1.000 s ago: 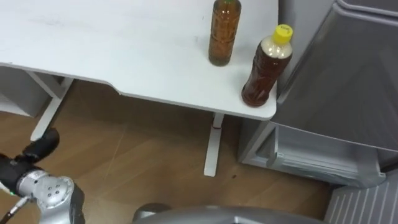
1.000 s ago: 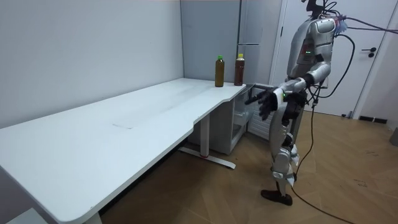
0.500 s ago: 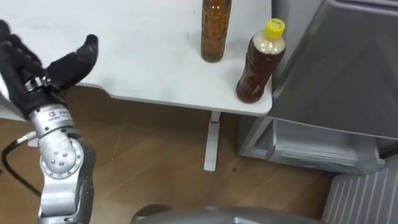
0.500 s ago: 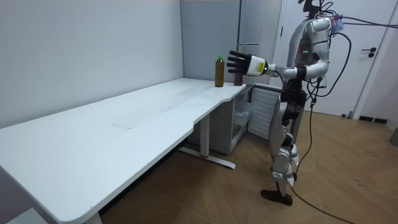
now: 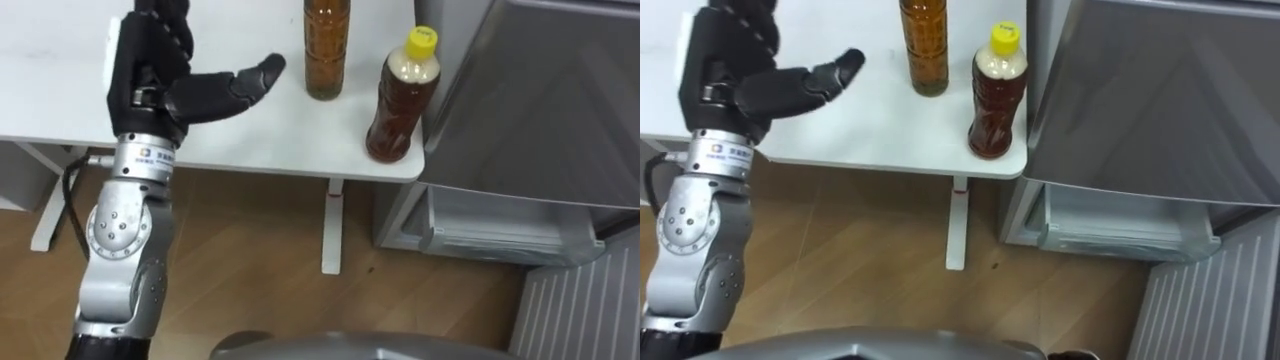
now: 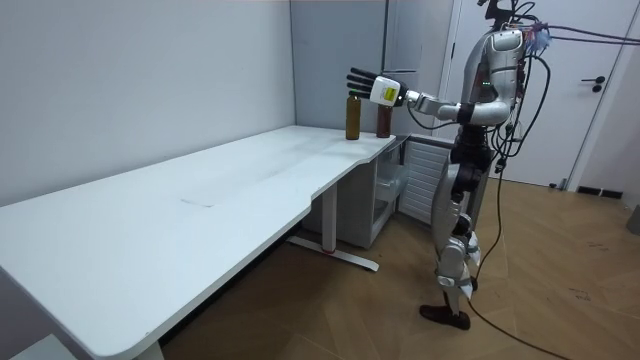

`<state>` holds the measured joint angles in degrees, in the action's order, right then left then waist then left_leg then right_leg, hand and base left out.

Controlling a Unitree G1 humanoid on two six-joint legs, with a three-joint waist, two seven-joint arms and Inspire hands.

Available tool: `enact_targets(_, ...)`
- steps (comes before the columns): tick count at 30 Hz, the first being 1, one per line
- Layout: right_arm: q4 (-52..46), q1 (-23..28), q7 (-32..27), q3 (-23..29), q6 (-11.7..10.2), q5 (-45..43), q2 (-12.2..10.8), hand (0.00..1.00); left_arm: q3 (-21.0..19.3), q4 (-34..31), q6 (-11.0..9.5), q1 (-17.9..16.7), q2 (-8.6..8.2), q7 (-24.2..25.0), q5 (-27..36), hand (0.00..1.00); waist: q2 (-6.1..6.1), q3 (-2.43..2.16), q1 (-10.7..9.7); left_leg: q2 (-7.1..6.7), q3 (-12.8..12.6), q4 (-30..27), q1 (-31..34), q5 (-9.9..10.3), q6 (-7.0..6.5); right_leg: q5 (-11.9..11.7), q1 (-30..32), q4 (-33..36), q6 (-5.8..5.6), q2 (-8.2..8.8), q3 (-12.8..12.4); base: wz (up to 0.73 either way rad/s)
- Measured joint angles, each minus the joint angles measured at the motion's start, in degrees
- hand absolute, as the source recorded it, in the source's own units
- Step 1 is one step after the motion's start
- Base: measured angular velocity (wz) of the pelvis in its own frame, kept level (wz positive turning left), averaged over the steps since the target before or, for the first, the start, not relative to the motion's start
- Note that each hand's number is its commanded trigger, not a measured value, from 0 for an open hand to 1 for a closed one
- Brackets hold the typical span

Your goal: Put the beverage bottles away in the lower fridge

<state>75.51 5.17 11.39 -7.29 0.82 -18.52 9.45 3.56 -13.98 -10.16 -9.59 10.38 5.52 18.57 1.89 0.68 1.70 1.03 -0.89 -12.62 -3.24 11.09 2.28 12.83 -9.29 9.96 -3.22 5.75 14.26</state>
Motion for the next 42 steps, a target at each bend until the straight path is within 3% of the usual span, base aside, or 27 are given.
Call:
enact_targets(4, 0.02, 0.07, 0.0, -0.34, 0.1, 0.01, 0.13, 0.0, 0.06, 0.0, 1.43, 0.0, 0.02, 3.78, 0.01, 0.0, -0.54, -0.04, -0.05, 0.33, -0.34, -0.08, -0.01, 0.01, 0.0, -0.06, 0.27, 0.7, 0.09, -0.18, -0.12, -0.01)
enact_targets(9, 0.04, 0.53, 0.08, -0.47, 0.61, -0.04, 0.39, 0.0, 0.06, -0.01, 1.48, 0.0, 0.02, 7.0, 0.0, 0.0, -1.24, -0.44, -0.04, 0.4, -0.5, -0.07, -0.24, 0.01, 0.0, -0.07, 0.15, 0.82, 0.11, -0.23, -0.27, 0.0)
enact_targets(13, 0.12, 0.54, 0.08, -0.49, 0.71, -0.06, 0.39, 0.0, 0.05, -0.01, 1.49, 0.0, 0.02, 8.99, -0.02, 0.0, -1.24, -0.46, -0.04, 0.4, -0.7, -0.07, -0.34, 0.01, -0.01, -0.07, 0.14, 0.89, 0.11, -0.21, -0.51, -0.01)
enact_targets(33, 0.85, 0.32, -2.05, -0.5, 1.74, -0.06, 0.26, 0.0, 1.72, 0.0, 1.7, -0.44, 0.04, 10.67, -0.01, 0.0, -0.9, -0.23, -0.06, 0.32, -1.29, -0.15, -0.52, -0.01, -0.03, 0.01, 0.27, 0.59, 0.13, -0.41, -3.07, -0.01)
enact_targets(42, 1.2, 0.42, -2.09, -0.5, 1.82, -0.28, 0.23, 0.0, 2.41, 0.01, 3.92, -1.96, -0.04, 11.53, -0.03, 0.0, -0.88, -0.13, -0.54, 0.33, -1.36, -0.15, -0.62, -0.01, -0.03, 0.3, 0.28, 0.65, 0.34, -0.44, -3.27, 0.0)
